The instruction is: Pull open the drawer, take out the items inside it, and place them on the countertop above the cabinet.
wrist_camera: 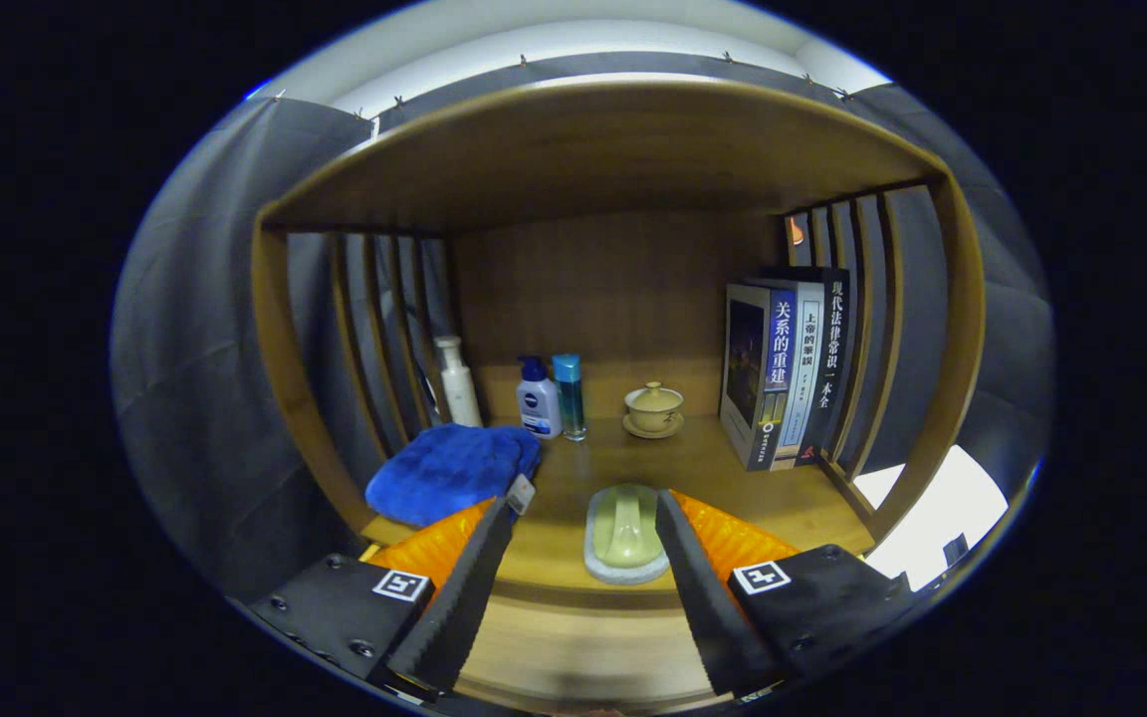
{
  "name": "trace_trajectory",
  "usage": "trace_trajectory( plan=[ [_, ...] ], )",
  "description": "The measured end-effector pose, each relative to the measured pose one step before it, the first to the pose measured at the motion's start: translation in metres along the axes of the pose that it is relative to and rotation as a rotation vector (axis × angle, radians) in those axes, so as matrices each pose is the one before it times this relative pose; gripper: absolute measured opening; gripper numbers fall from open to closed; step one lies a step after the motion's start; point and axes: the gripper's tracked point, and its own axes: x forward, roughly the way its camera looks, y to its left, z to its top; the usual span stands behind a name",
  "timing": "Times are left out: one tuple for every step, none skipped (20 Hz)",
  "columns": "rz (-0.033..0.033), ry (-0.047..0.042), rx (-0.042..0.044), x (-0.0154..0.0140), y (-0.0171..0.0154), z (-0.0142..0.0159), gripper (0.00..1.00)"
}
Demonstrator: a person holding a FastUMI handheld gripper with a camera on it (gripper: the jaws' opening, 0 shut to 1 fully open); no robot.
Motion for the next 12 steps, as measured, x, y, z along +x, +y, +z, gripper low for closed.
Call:
trace_trajectory(
  plan=[
    [0.00695, -0.01666, 0.00199, -0.01198, 0.00284, -0.00123, 0.95],
    [0.00645, -0.01369, -0.00093, -0.01206, 0.00274, -0.00032, 0.95],
    [0.00219, -0.0119, -0.00127, -0.01097, 0.00191, -0.00134, 0.95],
    [0.00162, -0.01069, -0.00113, -0.01076, 0.00087, -0.00059, 0.95],
    [-0.00062, -0.01094, -0.00303, -0.01058, 0.00144, -0.00185, 0.95],
    [0.00002, -0.00927, -0.00466, -0.00981, 0.00251, -0.00256, 0.95],
    [-0.00326, -0.00986, -0.00499, -0.00951, 0.00072, -0.00244, 0.95],
    [0.00125, -0.00798, -0.00759, -0.00648, 0.00216, -0.00333, 0.95],
    [0.0006, -0.00342, -0.0103, -0.00767, 0.00208, -0.00414, 0.95],
    [-0.0014, -0.00185, -0.0077, -0.00639, 0.00141, -0.00405, 0.95],
    [0.001, -0.00243, -0.00238, -0.00674, 0.00247, -0.00641, 0.95],
    [-0.00117, -0.00017, 0.00108, -0.00463, 0.00261, -0.00689, 0.95]
  ],
)
